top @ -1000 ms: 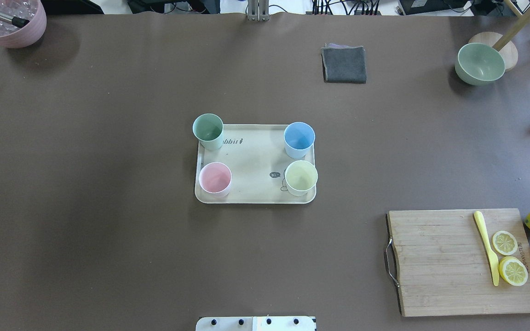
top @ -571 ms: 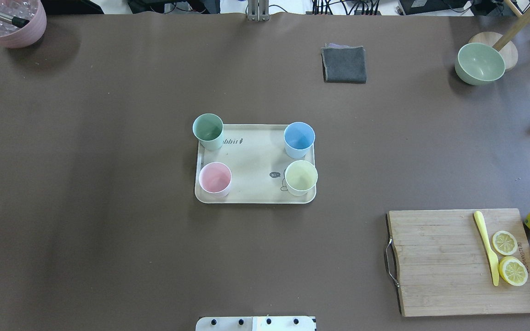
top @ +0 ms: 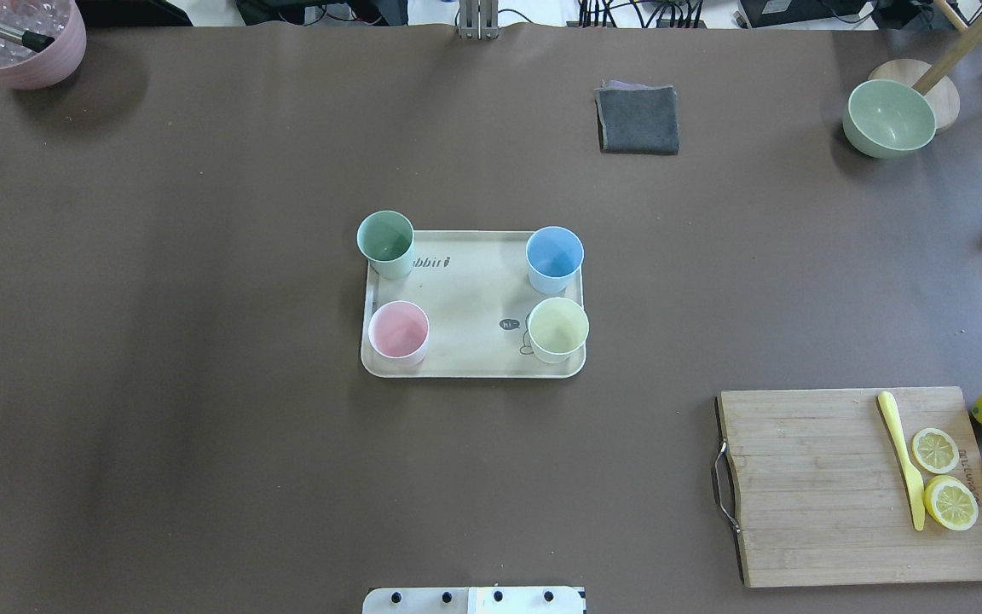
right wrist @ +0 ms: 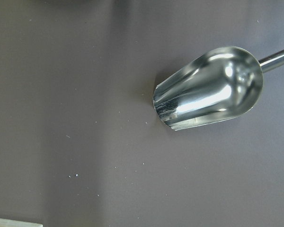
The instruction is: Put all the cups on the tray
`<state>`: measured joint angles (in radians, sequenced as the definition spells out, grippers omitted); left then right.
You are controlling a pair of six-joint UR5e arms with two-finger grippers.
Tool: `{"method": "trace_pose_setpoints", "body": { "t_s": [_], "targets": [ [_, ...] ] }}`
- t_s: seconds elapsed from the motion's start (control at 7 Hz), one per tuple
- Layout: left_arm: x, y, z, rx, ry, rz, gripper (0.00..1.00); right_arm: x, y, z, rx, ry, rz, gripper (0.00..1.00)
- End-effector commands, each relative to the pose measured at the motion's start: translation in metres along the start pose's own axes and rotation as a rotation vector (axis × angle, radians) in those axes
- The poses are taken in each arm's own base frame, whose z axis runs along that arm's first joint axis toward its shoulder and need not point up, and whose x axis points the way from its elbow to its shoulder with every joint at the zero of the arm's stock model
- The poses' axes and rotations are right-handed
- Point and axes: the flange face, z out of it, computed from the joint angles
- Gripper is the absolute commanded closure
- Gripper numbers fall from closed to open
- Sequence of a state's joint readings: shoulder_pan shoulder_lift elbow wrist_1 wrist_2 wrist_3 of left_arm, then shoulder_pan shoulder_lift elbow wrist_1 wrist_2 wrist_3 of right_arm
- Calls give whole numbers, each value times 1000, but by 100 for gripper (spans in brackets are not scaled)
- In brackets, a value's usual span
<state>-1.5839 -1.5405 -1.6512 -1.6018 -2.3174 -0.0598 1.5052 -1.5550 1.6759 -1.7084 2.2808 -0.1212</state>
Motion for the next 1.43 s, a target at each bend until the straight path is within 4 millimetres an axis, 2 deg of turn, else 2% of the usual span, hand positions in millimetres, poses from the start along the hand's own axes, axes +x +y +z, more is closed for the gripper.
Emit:
{"method": "trace_pose_setpoints", "body": {
  "t_s": [0.0, 0.29, 0.57, 1.29],
  "targets": [
    [6, 0, -6, 15, 0, 15, 2, 0, 0, -1, 2, -3, 0, 0],
    [4, 0, -5, 14, 0, 12, 2, 8, 16, -5, 15, -36, 27, 0],
    [4, 0, -4, 12, 0, 12, 2, 5, 37, -7, 20, -36, 28, 0],
    [6, -1, -6, 17, 0, 18, 2, 7, 41, -4, 14, -36, 33, 0]
  ]
}}
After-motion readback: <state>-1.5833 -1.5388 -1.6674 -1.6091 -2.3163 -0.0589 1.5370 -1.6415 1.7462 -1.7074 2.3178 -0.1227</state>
